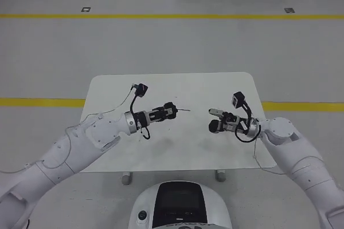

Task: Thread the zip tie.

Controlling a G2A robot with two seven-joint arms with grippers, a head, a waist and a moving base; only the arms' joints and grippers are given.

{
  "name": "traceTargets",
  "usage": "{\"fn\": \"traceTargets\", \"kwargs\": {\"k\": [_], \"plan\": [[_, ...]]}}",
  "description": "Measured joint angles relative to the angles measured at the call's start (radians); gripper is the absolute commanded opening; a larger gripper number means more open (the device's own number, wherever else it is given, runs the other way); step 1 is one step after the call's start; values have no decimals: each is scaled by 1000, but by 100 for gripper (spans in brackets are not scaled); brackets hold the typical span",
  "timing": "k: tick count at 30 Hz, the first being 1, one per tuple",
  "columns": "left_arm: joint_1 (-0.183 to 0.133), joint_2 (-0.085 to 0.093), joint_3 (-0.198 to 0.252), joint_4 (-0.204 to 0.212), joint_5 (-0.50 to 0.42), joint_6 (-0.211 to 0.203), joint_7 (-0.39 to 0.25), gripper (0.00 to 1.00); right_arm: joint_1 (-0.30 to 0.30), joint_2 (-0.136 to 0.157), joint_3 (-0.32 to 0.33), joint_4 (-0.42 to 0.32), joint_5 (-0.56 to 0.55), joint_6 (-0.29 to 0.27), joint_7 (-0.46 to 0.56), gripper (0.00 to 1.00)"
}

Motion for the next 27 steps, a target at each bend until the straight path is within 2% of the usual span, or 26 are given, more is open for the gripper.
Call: {"fn": "traceTargets", "kwargs": {"k": [2,8,10,11,14,18,22,27], "plan": [[3,-4,-11,-5,-2,0,-11,0,3,-1,-2,16,7,1,37,100],[6,-5,-9,-9,3,5,-10,0,3,-1,-2,6,5,3,17,100],[14,-13,-13,-14,-29,4,-53,0,3,-1,-2,6,5,3,18,100],[12,-17,-21,-1,-69,1,-87,0,3,-1,-1,6,5,3,18,100],[3,-41,-49,70,-270,0,-236,0,3,-1,-2,6,5,3,18,100],[14,-73,-99,164,-475,0,-437,0,3,-1,-2,6,5,3,18,100],[41,-103,-144,266,-594,0,-619,0,3,-1,-2,6,5,3,18,100],[80,-135,-203,370,-660,0,-833,0,3,-1,-2,6,5,3,18,100]]}}
